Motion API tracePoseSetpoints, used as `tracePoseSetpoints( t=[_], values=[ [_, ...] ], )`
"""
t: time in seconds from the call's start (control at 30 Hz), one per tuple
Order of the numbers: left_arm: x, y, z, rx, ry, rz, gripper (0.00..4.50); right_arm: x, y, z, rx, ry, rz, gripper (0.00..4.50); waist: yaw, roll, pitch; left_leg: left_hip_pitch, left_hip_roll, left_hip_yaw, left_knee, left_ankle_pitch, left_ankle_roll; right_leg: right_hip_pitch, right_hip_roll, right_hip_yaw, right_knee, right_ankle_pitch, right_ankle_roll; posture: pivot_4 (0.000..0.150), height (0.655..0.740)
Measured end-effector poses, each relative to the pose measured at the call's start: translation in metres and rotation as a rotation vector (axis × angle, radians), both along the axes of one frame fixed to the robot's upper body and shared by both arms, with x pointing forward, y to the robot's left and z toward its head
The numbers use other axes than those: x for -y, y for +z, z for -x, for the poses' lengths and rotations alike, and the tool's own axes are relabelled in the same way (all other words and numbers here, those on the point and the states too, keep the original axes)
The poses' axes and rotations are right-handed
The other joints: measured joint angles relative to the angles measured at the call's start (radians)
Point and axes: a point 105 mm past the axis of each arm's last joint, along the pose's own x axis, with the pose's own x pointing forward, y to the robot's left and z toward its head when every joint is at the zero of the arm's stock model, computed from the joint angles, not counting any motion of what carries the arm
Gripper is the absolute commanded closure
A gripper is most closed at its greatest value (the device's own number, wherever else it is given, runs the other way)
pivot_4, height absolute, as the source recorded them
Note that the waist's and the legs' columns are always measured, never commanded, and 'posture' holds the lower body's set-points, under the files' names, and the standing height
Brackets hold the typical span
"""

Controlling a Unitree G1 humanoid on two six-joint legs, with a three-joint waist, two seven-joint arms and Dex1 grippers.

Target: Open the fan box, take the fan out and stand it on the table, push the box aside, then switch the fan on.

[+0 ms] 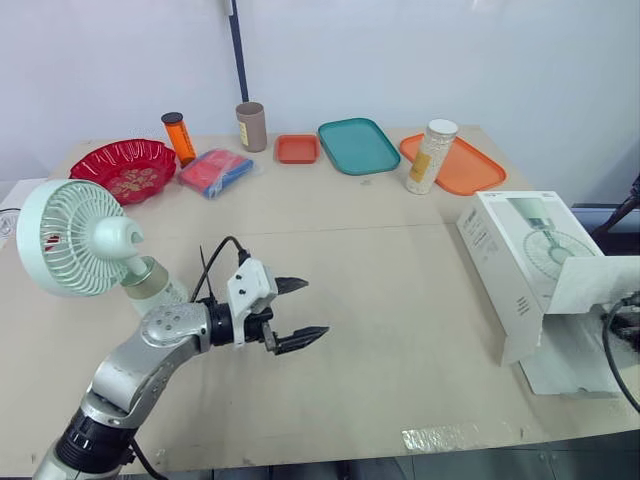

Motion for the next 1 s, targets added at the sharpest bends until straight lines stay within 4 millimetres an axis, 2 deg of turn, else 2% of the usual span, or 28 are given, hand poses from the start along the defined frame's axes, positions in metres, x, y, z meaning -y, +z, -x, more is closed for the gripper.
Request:
tracePoseSetpoints(
  t=[0.03, 0.1, 0.13, 0.3, 0.47, 0.67, 0.83, 1.0],
  values=[
    [0.0, 0.0, 0.0, 0.0, -0.003, 0.002, 0.0, 0.0, -0.001, 0.001, -0.003, -0.002, 0.004, 1.21, 0.0, 0.0, 0.0, 0.0, 0.0, 0.0, 0.0, 0.0, 0.0, 0.0, 0.0, 0.0, 0.0, 0.0, 0.0, 0.15, 0.74],
    [0.0, 0.003, 0.0, 0.005, -0.006, 0.01, 0.0, -0.001, -0.002, 0.004, -0.013, 0.003, 0.014, 0.31, 0.0, 0.0, 0.0, 0.0, 0.0, 0.0, 0.0, 0.0, 0.0, 0.0, 0.0, 0.0, 0.0, 0.0, 0.0, 0.15, 0.74],
    [0.0, 0.005, -0.001, 0.011, -0.004, 0.016, 0.0, -0.002, -0.003, 0.004, -0.014, 0.005, 0.014, 0.12, 0.0, 0.0, 0.0, 0.0, 0.0, 0.0, 0.0, 0.0, 0.0, 0.0, 0.0, 0.0, 0.0, 0.0, 0.0, 0.15, 0.74],
    [0.004, 0.016, 0.0, 0.025, -0.042, 0.072, 0.0, -0.01, -0.002, 0.011, -0.014, 0.033, 0.042, 0.12, 0.0, 0.002, -0.001, 0.0, 0.0, 0.0, 0.0, 0.0, 0.0, 0.0, 0.0, 0.001, 0.0, 0.0, 0.0, 0.15, 0.74],
    [0.005, 0.018, 0.0, 0.02, -0.068, 0.083, 0.0, -0.012, 0.0, 0.021, -0.034, 0.053, 0.104, 0.12, 0.0, 0.002, -0.001, 0.0, 0.0, 0.001, 0.0, 0.0, 0.0, 0.0, 0.0, 0.001, 0.0, 0.0, 0.001, 0.15, 0.74],
    [0.01, 0.022, 0.001, 0.023, -0.096, 0.111, 0.0, -0.016, 0.015, 0.03, 0.01, 0.065, 0.154, 0.12, 0.0, 0.002, -0.001, 0.0, 0.0, 0.001, 0.0, 0.0, 0.001, 0.0, 0.001, 0.001, 0.0, 0.0, 0.001, 0.15, 0.74],
    [0.012, 0.025, 0.001, 0.033, -0.115, 0.124, 0.0, -0.025, 0.013, 0.04, 0.014, 0.057, 0.166, 0.12, 0.0, 0.003, -0.002, 0.0, 0.0, 0.001, 0.0, 0.0, 0.001, 0.0, 0.0, 0.001, 0.0, -0.001, 0.001, 0.15, 0.74],
    [0.012, 0.026, -0.002, 0.036, -0.119, 0.132, 0.0, -0.04, 0.033, 0.053, 0.015, 0.095, 0.194, 0.12, 0.001, 0.004, -0.002, 0.0, 0.0, 0.001, 0.0, 0.0, 0.001, 0.0, 0.001, 0.001, 0.0, -0.001, 0.001, 0.15, 0.74]
  ],
)
